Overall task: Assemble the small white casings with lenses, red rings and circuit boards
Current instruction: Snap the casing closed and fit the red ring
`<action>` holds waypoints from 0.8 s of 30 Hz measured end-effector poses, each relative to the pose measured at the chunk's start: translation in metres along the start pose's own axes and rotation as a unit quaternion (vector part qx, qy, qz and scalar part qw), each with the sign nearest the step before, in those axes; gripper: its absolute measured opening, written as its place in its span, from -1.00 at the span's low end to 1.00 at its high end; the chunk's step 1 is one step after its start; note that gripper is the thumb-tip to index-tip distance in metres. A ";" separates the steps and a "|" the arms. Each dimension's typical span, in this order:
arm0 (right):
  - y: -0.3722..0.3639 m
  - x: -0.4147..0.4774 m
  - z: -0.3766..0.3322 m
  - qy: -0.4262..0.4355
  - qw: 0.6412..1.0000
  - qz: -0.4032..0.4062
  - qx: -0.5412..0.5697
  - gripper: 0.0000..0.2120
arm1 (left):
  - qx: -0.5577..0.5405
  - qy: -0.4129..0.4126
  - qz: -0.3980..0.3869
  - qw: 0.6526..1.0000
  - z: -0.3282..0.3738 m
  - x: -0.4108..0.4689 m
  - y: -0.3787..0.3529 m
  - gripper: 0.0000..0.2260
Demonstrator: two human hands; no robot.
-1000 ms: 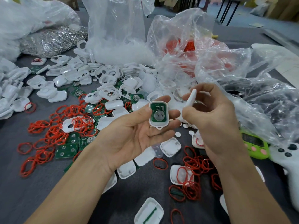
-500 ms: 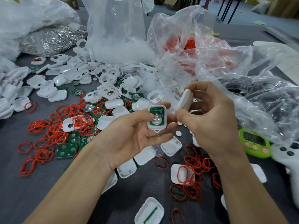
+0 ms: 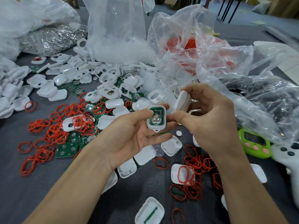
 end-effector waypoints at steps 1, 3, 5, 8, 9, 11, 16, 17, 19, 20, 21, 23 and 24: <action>0.000 0.000 -0.002 0.005 1.000 -0.005 -0.009 -0.56 | 0.004 0.002 0.005 1.000 -0.001 0.000 0.000 -0.67; -0.004 -0.003 -0.006 0.019 0.999 -0.022 -0.035 -0.54 | 0.017 0.004 0.022 1.000 -0.002 0.001 0.002 -0.64; -0.010 -0.008 -0.013 0.036 0.995 -0.037 -0.082 -0.51 | 0.016 0.001 0.036 0.999 -0.002 0.002 0.003 -0.59; -0.021 -0.015 -0.020 0.061 0.986 -0.057 -0.145 -0.48 | 0.022 -0.003 0.052 0.998 0.000 0.002 0.005 -0.53; -0.024 -0.016 -0.021 0.062 0.984 -0.064 -0.155 -0.47 | 0.028 -0.003 0.055 0.998 0.000 0.003 0.006 -0.52; -0.029 -0.017 -0.021 0.059 0.980 -0.075 -0.172 -0.46 | 0.033 -0.005 0.057 0.998 0.000 0.003 0.006 -0.50; -0.034 -0.019 -0.020 0.055 0.976 -0.080 -0.194 -0.44 | 0.030 -0.007 0.042 0.999 -0.001 0.005 0.006 -0.55; -0.035 -0.019 -0.021 0.057 0.975 -0.081 -0.199 -0.44 | 0.033 -0.007 0.040 0.999 -0.001 0.005 0.006 -0.57; -0.036 -0.019 -0.022 0.061 0.972 -0.086 -0.209 -0.43 | 0.038 -0.006 0.037 0.999 -0.002 0.005 0.006 -0.62; -0.036 -0.019 -0.022 0.061 0.972 -0.089 -0.208 -0.43 | 0.039 -0.007 0.037 0.999 -0.002 0.004 0.006 -0.63; -0.037 -0.020 -0.022 0.058 0.973 -0.091 -0.203 -0.43 | 0.037 -0.010 0.040 0.998 -0.002 0.004 0.006 -0.62; -0.038 -0.020 -0.021 0.051 0.976 -0.094 -0.191 -0.42 | 0.032 -0.017 0.043 0.998 -0.001 0.004 0.007 -0.61; -0.038 -0.020 -0.021 0.049 0.976 -0.097 -0.188 -0.42 | 0.034 -0.019 0.042 0.998 0.000 0.004 0.006 -0.61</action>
Point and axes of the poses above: each hand's wrist, its own x-axis towards the middle knuckle, its own y-axis out of the back of the hand, z = x × y, the point moved 9 cm from there along x, towards the middle knuckle, and after that the axes turned 10 degrees about -x, right-handed, at the moved point
